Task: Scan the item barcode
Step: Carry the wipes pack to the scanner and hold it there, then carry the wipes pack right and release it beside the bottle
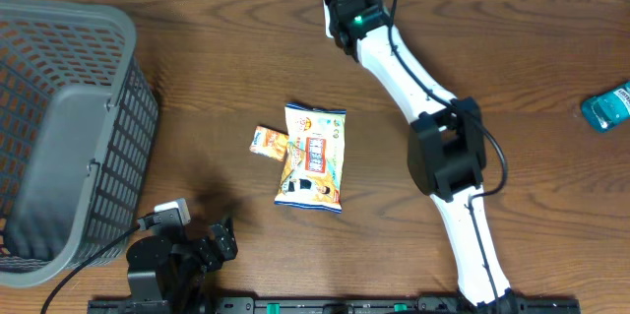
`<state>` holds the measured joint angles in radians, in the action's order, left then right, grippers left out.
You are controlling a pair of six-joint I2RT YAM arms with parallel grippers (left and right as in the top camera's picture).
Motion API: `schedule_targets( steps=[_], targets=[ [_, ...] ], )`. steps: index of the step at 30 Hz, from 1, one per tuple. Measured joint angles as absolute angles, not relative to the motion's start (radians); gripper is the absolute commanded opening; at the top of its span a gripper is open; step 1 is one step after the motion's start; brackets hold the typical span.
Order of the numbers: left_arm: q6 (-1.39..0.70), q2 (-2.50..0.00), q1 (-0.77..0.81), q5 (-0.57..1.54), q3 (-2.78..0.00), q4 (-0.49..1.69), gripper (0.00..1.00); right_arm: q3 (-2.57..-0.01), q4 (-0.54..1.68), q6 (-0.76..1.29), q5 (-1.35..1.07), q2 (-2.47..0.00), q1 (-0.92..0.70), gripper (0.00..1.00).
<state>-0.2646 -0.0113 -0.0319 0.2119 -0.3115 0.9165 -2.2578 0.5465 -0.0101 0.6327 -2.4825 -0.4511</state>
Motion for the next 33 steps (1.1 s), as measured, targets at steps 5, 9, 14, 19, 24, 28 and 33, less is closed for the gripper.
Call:
schedule_targets(
  steps=[5, 9, 14, 19, 24, 28, 33],
  targets=[
    [-0.265, -0.011, -0.032, 0.212, -0.311, 0.916, 0.98, -2.274, 0.804, -0.01, 0.769, -2.37, -0.416, 0.01],
    [-0.265, -0.011, -0.032, 0.212, -0.311, 0.916, 0.98, -2.294, 0.989, 0.044, 0.813, -2.321, -0.307, 0.01],
    [-0.265, -0.011, -0.032, 0.212, -0.311, 0.916, 0.98, -2.281, 1.08, 0.149, 0.782, -2.337, -0.1, 0.01],
    [-0.265, -0.011, -0.032, 0.212, -0.311, 0.916, 0.98, -2.206, 1.003, 0.194, 0.675, -2.373, 0.104, 0.01],
    [-0.265, -0.011, -0.032, 0.212, -0.311, 0.916, 0.98, -2.134, 0.938, 0.207, 0.555, -2.417, 0.245, 0.01],
    [-0.265, -0.011, -0.032, 0.212, -0.311, 0.916, 0.98, -2.107, 0.923, 0.212, 0.499, -2.442, 0.303, 0.05],
    [-0.265, -0.011, -0.032, 0.212, -0.311, 0.916, 0.98, -2.094, 0.902, 0.218, 0.466, -2.444, 0.35, 0.16]
  ],
)
